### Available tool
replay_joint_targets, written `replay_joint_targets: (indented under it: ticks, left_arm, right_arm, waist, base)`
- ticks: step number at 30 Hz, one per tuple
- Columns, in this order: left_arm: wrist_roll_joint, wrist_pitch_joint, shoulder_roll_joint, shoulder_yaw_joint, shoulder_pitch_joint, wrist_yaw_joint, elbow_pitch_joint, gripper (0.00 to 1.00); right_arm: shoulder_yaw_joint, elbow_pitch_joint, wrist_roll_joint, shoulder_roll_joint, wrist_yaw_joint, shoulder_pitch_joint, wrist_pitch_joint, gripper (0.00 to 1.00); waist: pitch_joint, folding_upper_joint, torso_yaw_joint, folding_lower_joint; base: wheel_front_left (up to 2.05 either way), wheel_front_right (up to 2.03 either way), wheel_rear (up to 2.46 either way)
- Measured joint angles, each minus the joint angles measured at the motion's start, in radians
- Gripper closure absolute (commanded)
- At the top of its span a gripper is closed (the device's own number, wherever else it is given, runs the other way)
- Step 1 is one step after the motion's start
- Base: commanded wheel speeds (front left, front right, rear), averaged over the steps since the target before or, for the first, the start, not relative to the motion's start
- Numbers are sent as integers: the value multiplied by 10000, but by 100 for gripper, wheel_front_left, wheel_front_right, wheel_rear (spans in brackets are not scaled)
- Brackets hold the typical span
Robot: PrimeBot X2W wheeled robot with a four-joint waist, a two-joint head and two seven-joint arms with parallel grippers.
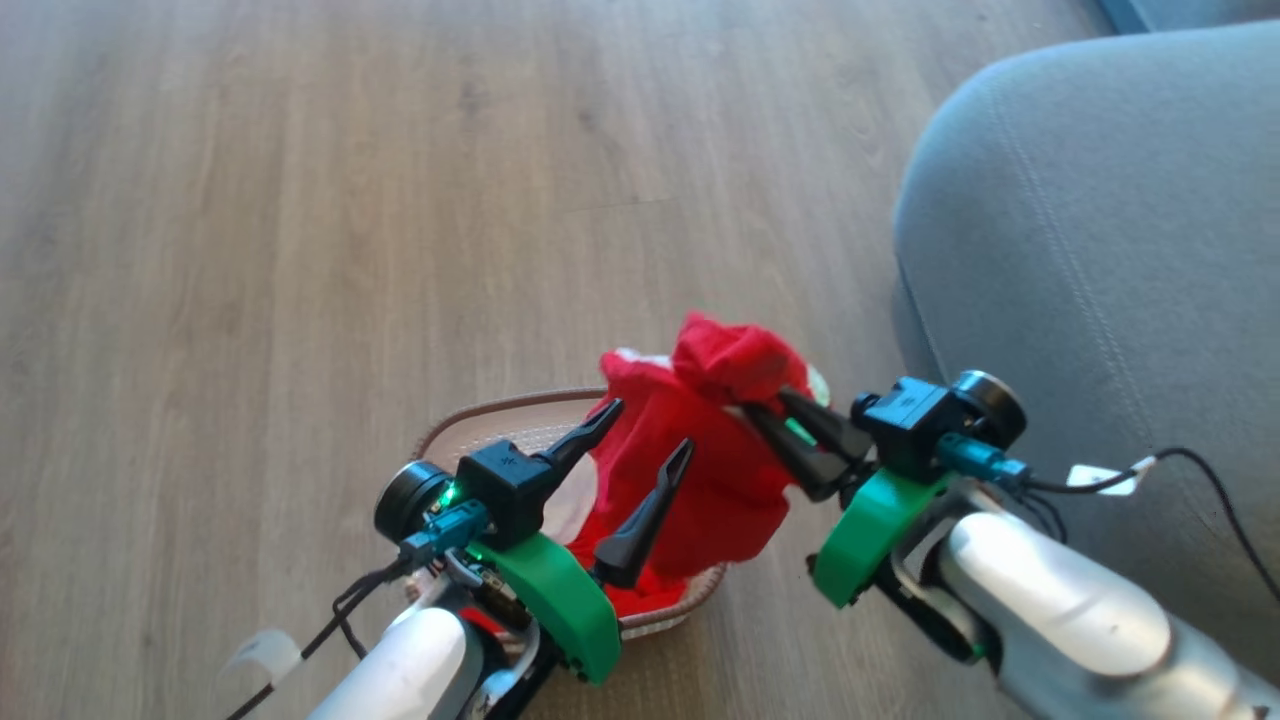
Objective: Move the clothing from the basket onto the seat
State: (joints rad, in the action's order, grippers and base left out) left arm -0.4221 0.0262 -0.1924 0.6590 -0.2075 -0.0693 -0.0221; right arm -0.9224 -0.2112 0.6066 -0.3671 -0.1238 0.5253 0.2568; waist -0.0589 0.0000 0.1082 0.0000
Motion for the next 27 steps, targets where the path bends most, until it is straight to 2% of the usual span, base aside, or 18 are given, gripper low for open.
replay_joint_targets:
  ticks: [16,27]
  left_arm:
    - [81,282,-46,71,-233,81,-188,0]
    - [81,282,-46,224,-233,84,-157,0]
  right_arm:
    - [1292,491,-186,-510,0,-655,0,100]
    - [1973,740,-351,-623,0,-1060,0,100]
  waist:
    - [-283,0,1774,0]
    - [-522,0,2345,0]
  base:
    - [0,0,0]
    - [0,0,0]
